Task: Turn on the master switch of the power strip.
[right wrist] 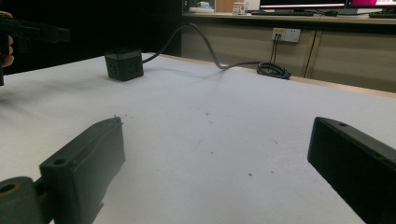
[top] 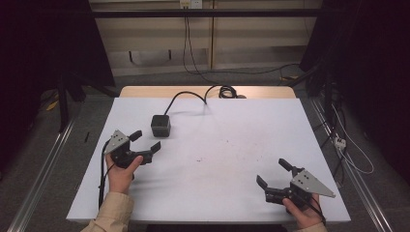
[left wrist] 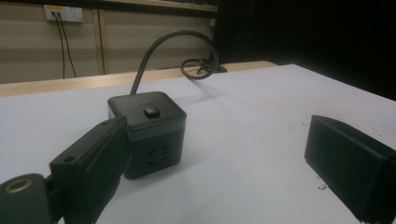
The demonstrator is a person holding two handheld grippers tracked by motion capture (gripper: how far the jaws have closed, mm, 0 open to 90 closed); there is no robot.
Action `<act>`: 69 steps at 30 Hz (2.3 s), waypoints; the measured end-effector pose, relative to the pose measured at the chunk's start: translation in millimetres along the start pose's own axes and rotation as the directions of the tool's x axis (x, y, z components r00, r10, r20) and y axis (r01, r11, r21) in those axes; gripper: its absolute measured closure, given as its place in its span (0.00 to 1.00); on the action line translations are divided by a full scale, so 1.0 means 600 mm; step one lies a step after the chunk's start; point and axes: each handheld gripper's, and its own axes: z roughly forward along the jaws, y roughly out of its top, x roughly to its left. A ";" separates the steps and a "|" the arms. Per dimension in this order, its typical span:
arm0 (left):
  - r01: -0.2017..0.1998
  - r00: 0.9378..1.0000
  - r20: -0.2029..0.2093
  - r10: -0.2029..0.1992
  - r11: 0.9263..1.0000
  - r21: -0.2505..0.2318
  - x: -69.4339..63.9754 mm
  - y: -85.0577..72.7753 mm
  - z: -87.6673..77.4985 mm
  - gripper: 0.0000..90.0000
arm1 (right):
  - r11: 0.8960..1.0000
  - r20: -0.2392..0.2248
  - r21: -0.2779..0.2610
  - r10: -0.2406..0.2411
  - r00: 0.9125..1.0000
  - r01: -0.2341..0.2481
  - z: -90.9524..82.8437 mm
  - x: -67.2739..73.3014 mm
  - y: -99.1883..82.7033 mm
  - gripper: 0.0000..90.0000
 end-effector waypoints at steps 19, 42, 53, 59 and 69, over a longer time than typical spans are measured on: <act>-0.005 1.000 -0.005 0.005 1.000 0.020 0.009 0.010 0.024 0.10 | 1.000 -0.002 -0.002 0.003 1.000 -0.003 0.000 0.000 0.000 0.04; 0.002 1.000 -0.010 -0.002 1.000 0.002 0.019 0.023 0.047 0.13 | 1.000 -0.006 -0.003 0.004 1.000 -0.004 0.000 0.000 0.000 0.04; 0.006 1.000 -0.015 -0.006 1.000 0.002 0.026 0.027 0.053 0.17 | 1.000 -0.005 -0.004 0.004 1.000 -0.004 0.000 0.000 0.000 0.04; -0.005 1.000 -0.011 0.005 1.000 0.014 0.024 0.031 0.059 0.25 | 1.000 -0.004 -0.006 0.002 1.000 -0.002 -0.001 -0.001 0.000 0.04; 0.010 1.000 -0.028 -0.009 0.999 0.030 0.036 0.034 0.062 0.38 | 1.000 -0.003 -0.007 -0.001 1.000 0.001 -0.002 0.000 0.000 0.04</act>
